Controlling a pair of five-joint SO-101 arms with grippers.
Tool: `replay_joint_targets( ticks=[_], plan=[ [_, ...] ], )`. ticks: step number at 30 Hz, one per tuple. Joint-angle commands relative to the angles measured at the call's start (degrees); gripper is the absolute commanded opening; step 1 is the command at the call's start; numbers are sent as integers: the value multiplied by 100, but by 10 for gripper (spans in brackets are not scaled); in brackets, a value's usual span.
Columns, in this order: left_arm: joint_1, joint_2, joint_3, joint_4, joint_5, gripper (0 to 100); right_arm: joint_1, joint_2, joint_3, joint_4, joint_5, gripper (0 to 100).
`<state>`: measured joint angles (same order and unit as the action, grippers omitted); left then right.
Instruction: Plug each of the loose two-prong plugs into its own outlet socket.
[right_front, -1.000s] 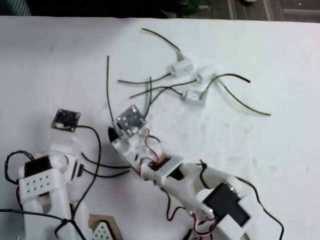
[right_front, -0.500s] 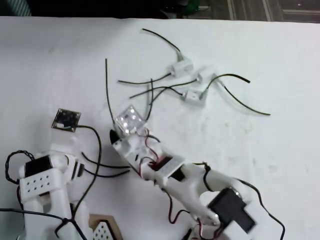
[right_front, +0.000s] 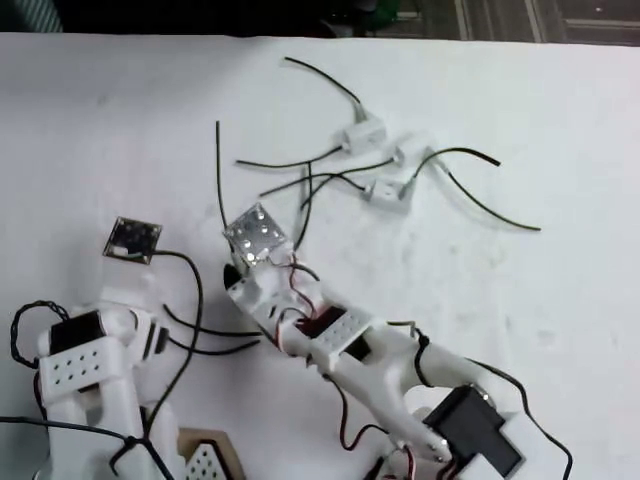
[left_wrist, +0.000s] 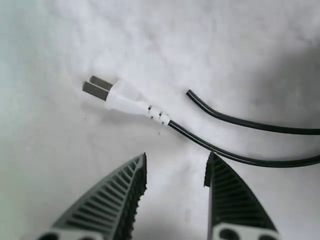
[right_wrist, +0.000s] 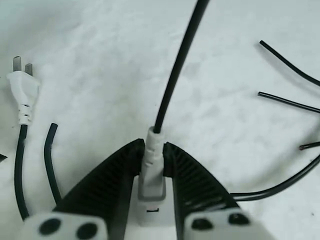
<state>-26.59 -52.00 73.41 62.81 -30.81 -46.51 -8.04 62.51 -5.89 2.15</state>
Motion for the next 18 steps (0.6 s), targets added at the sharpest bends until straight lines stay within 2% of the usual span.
replay_joint_targets(
  ticks=[1,7,11,15,18],
  plan=[
    [13,-110,-18,-70,-18,199,4,4,79,180,53,17],
    [101,-110,-176,-211,-9,199,4,-602,114,198,62,17],
    [145,-110,-413,-484,44,199,-13,-1481,264,637,26,17],
    [171,-110,-747,-730,440,201,-22,-2387,466,1191,26,17],
    [523,-110,-932,-818,466,201,-40,-3134,738,1323,26,17]
  ],
)
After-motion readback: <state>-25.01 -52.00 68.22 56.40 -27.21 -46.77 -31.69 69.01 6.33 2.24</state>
